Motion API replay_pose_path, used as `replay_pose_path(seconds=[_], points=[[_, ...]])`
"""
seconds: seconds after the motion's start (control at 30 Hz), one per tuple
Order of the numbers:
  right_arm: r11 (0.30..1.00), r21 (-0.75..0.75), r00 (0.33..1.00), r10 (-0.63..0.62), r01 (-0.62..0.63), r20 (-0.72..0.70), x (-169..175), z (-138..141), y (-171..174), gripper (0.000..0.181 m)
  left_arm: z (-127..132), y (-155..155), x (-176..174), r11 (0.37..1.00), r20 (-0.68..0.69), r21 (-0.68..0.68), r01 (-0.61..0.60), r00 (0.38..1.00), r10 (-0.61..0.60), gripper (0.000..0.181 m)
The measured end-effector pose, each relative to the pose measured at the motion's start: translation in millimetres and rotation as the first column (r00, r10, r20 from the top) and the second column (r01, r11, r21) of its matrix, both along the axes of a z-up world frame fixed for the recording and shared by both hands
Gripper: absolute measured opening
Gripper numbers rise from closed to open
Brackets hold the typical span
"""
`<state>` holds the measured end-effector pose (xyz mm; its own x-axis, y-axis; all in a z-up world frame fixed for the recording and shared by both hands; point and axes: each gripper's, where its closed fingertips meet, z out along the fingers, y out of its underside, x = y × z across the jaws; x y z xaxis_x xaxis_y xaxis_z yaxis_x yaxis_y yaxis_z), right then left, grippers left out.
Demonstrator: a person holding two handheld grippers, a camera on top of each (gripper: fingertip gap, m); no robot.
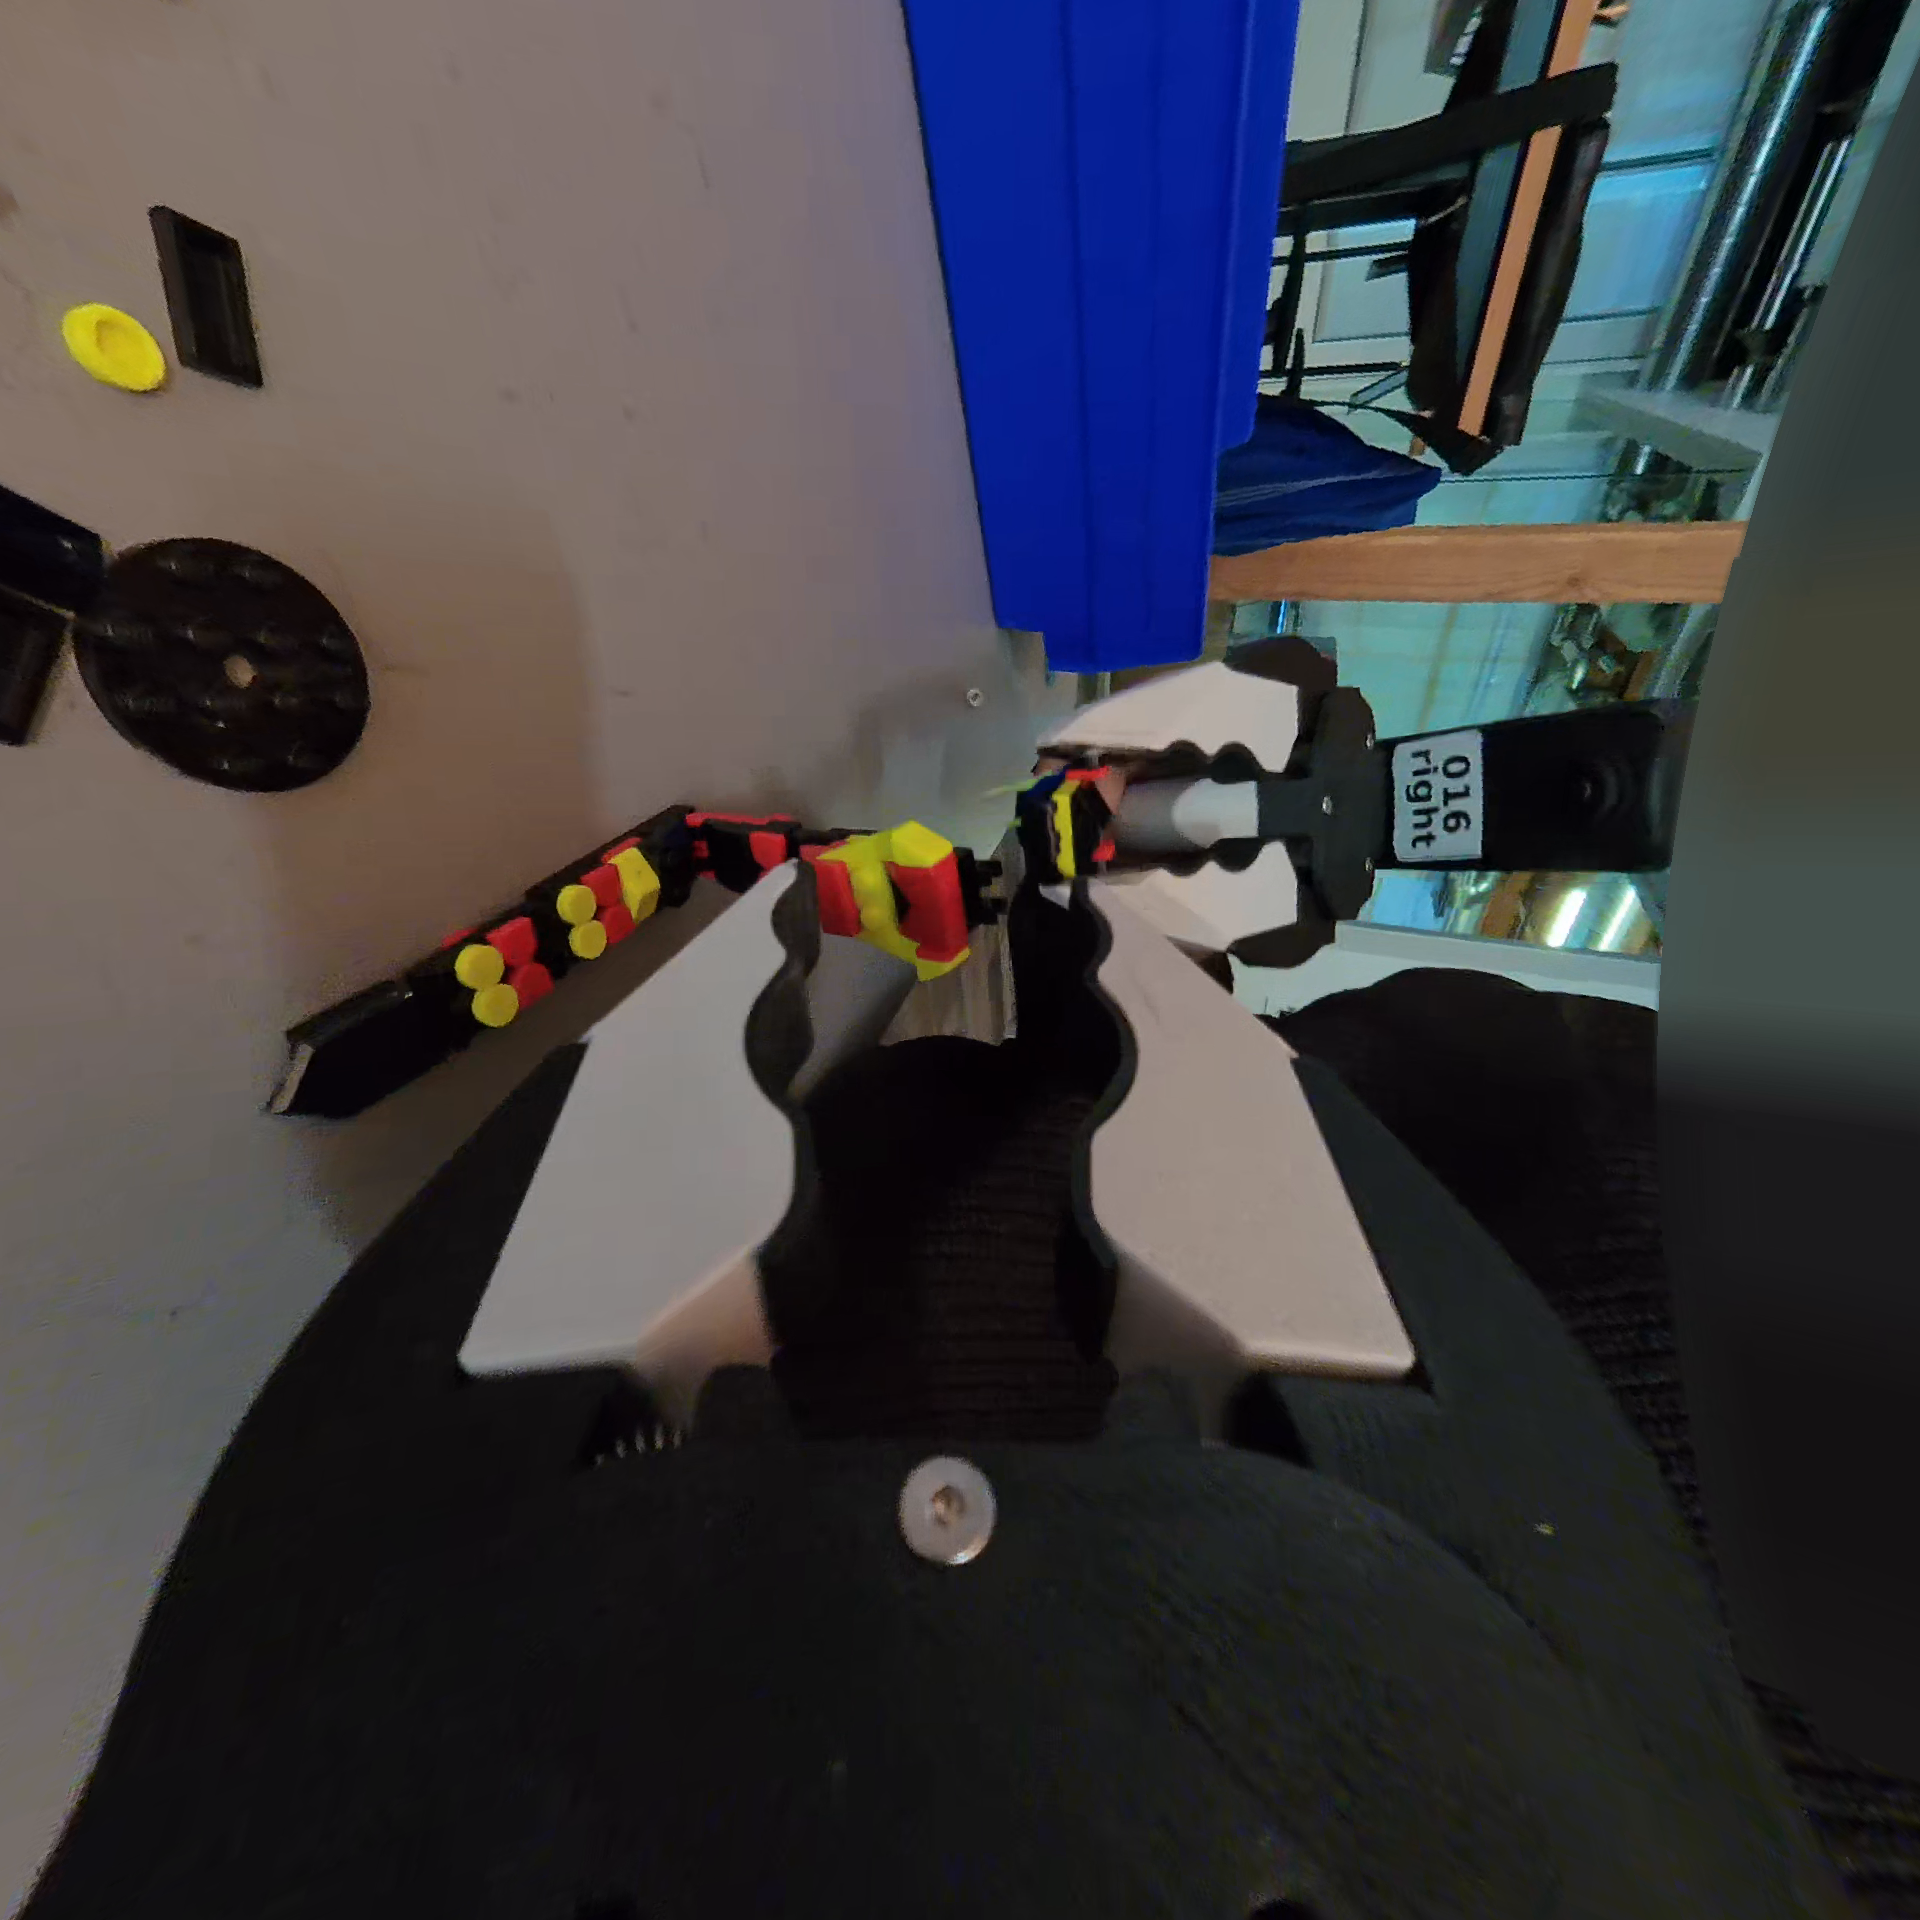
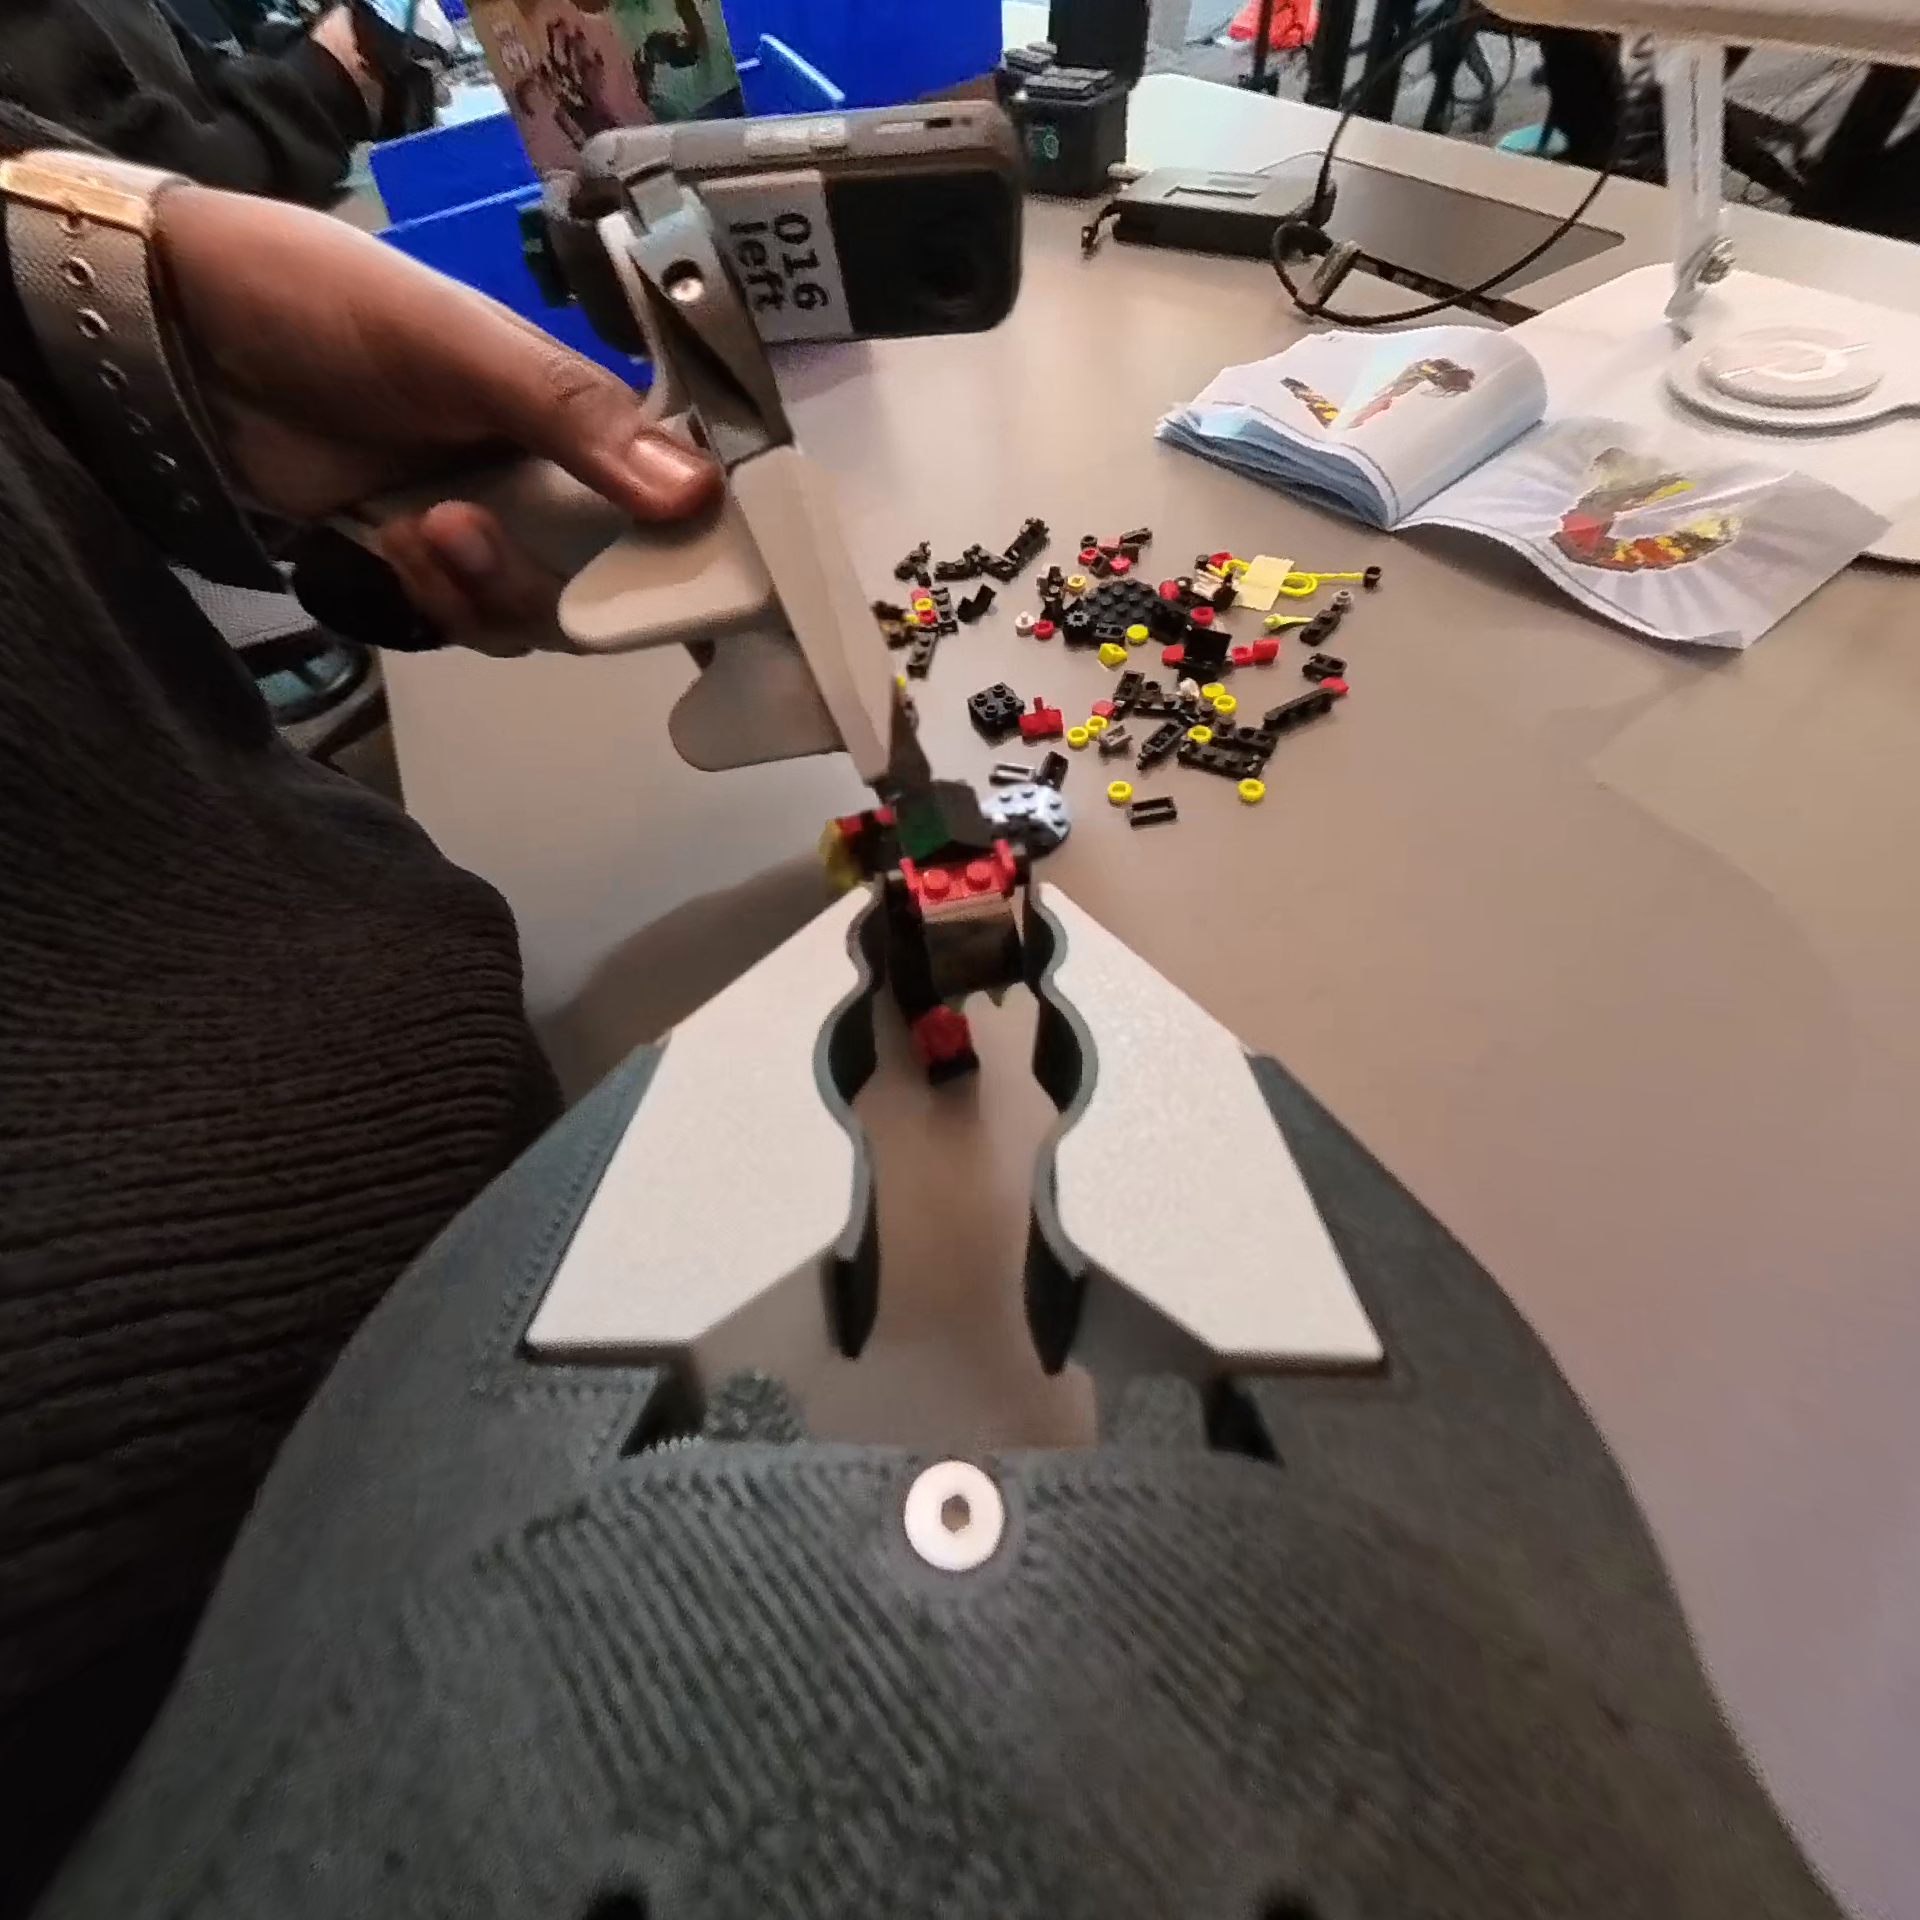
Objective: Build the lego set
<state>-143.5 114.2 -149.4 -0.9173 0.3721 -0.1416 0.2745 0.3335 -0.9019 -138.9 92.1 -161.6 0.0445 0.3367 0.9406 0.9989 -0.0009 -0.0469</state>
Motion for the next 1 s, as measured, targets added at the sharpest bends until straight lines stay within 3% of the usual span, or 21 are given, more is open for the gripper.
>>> replay_pose_path(seconds=[0.4,0.6,1.0], points=[[0.992,0.120,0.993,0.061,-0.049,-0.100,7,3,-4,0.023,0,-5,4,0.995,0.067,0.086,-0.054,0.997,0.049,0.044],[0.972,0.228,0.986,0.084,-0.050,-0.144,6,2,-3,0.023,0,1,5,0.994,0.093,0.104,-0.035,0.995,0.026,0.027],[0.948,0.299,0.981,0.151,-0.110,-0.119,6,-1,-8,0.023,2,0,6,0.988,0.116,0.153,-0.033,0.993,0.016,0.030]])
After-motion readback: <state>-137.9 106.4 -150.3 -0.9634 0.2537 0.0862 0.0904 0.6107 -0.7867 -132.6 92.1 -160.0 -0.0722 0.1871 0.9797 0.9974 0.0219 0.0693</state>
